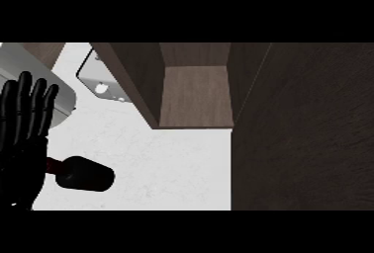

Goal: Pick up the wine, place it into the cabinet and close the cabinet

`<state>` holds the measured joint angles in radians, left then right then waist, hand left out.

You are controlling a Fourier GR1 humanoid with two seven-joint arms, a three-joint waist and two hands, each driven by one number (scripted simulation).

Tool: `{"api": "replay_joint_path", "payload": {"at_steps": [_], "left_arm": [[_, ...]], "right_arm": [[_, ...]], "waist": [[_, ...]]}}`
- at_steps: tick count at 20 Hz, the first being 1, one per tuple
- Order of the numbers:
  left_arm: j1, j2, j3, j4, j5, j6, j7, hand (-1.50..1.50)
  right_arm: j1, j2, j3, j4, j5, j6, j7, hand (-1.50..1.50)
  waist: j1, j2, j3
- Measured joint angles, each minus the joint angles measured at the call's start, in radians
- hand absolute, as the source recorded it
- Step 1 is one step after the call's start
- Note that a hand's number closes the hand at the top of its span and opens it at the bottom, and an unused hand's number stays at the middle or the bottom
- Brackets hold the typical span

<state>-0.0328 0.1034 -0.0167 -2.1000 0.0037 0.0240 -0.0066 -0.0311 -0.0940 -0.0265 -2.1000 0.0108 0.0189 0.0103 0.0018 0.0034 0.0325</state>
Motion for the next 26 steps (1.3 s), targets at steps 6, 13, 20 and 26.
{"api": "replay_joint_path", "payload": {"at_steps": [6, 13, 20, 26], "left_arm": [[0.038, 0.101, -0.059, -0.044, 0.199, -0.264, -0.058, -1.5], [0.228, 0.21, -0.151, -0.082, 0.575, -0.531, 0.018, -1.5], [0.395, 0.387, -0.028, -0.209, 0.87, -0.628, 0.096, -1.5], [0.489, 0.465, 0.064, -0.234, 0.971, -0.658, 0.111, -1.5]], "right_arm": [[0.072, 0.009, 0.019, -0.036, -0.01, 0.016, -0.009, -1.5], [0.145, -0.004, 0.12, -0.116, -0.12, 0.117, 0.085, -1.5], [0.158, -0.026, 0.13, -0.271, -0.186, 0.113, 0.25, -1.5], [0.137, -0.029, 0.138, -0.313, -0.192, 0.09, 0.329, -1.5]], "waist": [[-0.008, -0.008, -0.028], [0.003, -0.009, -0.034], [0.008, -0.007, -0.033], [0.011, -0.008, -0.033]]}}
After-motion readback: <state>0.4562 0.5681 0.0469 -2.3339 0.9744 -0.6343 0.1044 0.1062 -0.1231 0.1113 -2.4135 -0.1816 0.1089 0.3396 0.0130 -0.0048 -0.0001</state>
